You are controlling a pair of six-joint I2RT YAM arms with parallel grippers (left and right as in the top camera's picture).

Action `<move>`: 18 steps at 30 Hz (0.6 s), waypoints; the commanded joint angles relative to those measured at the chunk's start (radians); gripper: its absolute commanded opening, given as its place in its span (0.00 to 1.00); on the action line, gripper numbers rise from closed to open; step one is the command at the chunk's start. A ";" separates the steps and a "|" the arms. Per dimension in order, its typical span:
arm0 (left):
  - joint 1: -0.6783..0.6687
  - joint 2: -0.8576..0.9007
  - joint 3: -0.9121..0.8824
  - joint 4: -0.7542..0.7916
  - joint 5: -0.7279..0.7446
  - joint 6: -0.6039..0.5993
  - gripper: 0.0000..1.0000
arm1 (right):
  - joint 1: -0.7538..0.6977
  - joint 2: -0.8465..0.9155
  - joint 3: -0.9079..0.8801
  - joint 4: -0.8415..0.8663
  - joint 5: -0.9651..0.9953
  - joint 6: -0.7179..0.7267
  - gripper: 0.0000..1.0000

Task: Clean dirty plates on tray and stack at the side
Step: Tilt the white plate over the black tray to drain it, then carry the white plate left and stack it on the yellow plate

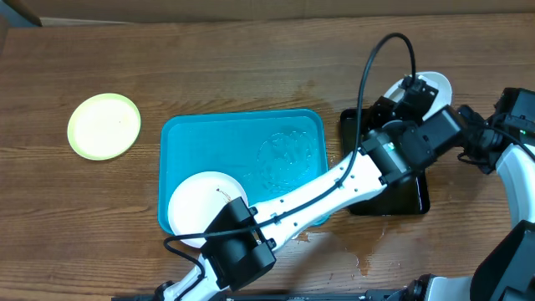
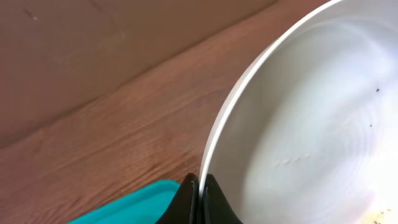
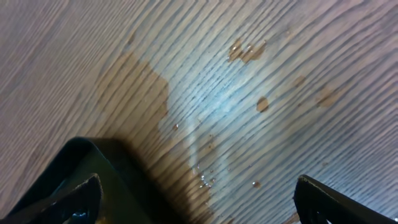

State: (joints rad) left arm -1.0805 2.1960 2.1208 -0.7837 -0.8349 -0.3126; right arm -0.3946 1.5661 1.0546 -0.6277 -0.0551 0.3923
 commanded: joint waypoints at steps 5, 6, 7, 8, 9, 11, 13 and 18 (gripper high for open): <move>-0.039 0.001 0.027 -0.084 -0.070 0.005 0.04 | -0.215 -0.014 0.027 0.021 -0.008 0.035 1.00; -0.043 0.001 0.027 -0.085 -0.090 0.005 0.04 | -0.247 -0.014 0.027 0.021 -0.006 0.035 1.00; -0.048 0.001 0.027 -0.084 -0.109 0.005 0.04 | -0.272 -0.014 0.027 0.021 -0.006 0.034 1.00; -0.054 0.001 0.027 -0.083 -0.120 0.005 0.04 | -0.299 -0.014 0.027 0.021 -0.007 0.034 1.00; -0.060 0.001 0.027 -0.081 -0.137 0.006 0.04 | -0.321 -0.014 0.027 0.021 -0.007 0.034 1.00; -0.069 0.001 0.027 -0.074 -0.264 0.006 0.04 | -0.355 -0.014 0.027 0.021 -0.007 0.034 1.00; -0.068 0.001 0.027 -0.050 -0.434 -0.076 0.04 | -0.383 -0.014 0.027 0.021 -0.011 0.035 1.00; -0.053 0.003 0.023 -0.053 -0.111 0.022 0.04 | -0.395 -0.014 0.027 0.021 -0.010 0.034 1.00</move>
State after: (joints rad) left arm -1.1469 2.1960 2.1223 -0.8154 -1.0317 -0.3294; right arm -0.7856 1.5661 1.0550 -0.6132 -0.0628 0.4191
